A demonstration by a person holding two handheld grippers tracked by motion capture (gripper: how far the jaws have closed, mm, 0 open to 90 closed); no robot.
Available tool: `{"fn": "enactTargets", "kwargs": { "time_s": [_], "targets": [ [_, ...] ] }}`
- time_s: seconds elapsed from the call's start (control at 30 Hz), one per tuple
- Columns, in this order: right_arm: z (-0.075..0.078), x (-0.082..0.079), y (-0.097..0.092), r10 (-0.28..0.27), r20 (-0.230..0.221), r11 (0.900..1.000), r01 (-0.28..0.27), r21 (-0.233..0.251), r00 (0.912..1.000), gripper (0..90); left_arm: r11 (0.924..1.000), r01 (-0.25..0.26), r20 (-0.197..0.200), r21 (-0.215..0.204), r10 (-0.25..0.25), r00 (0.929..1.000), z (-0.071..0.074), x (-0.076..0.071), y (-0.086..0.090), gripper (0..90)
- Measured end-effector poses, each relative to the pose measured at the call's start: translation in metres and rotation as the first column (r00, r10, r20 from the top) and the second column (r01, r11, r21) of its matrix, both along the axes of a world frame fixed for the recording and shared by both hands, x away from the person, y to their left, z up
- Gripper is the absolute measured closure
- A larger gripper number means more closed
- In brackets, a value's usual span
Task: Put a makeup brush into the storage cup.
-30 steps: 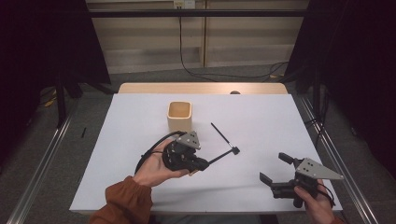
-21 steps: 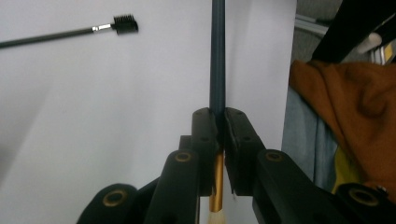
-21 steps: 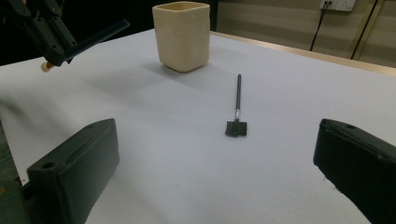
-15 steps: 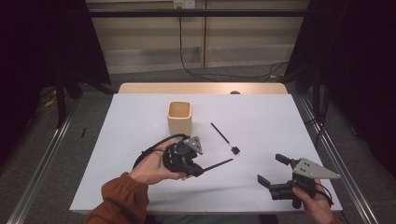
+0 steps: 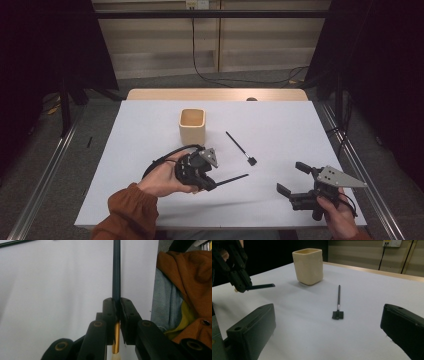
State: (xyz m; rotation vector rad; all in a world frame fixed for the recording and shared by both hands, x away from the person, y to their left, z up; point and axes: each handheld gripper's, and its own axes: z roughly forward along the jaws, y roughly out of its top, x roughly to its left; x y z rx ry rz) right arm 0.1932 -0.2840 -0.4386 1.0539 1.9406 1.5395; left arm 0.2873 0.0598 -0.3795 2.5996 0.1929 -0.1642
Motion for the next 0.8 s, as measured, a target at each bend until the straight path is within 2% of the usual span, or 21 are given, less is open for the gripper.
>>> {"fn": "enactTargets", "kwargs": {
  "time_s": [0.23,0.5,0.6,0.63,0.67,0.8],
  "targets": [
    [0.013,0.009,-0.002,0.001,0.031,0.9996,-0.002,0.027,0.9995,0.0,1.0,0.003,0.001,0.007,-0.003,1.0,-0.002,-0.001,0.0,83.3],
    [0.029,0.027,0.005,0.015,0.044,0.9997,-0.016,0.021,0.9989,0.0,0.9999,0.013,0.001,-0.002,-0.013,0.9999,0.0,-0.002,-0.002,83.3],
    [0.034,0.033,0.01,0.033,0.048,0.9992,-0.034,0.021,0.9983,0.0,0.9996,0.029,0.01,0.0,-0.029,0.9995,0.002,-0.003,-0.004,83.3],
    [0.036,0.035,0.011,0.04,0.051,0.999,-0.041,0.019,0.9979,0.5,0.9998,0.02,0.007,-0.007,-0.02,0.9998,0.002,-0.004,-0.004,83.3],
    [0.037,0.036,0.013,0.047,0.052,0.9986,-0.048,0.023,0.9976,0.0,0.9995,0.032,0.015,0.004,-0.032,0.9994,0.002,-0.004,-0.004,83.3],
    [0.042,0.04,0.018,0.079,0.056,0.9968,-0.08,0.011,0.9953,1.1,0.9998,0.022,0.016,-0.006,-0.021,0.9996,0.003,-0.004,-0.002,83.3]
  ]
}}
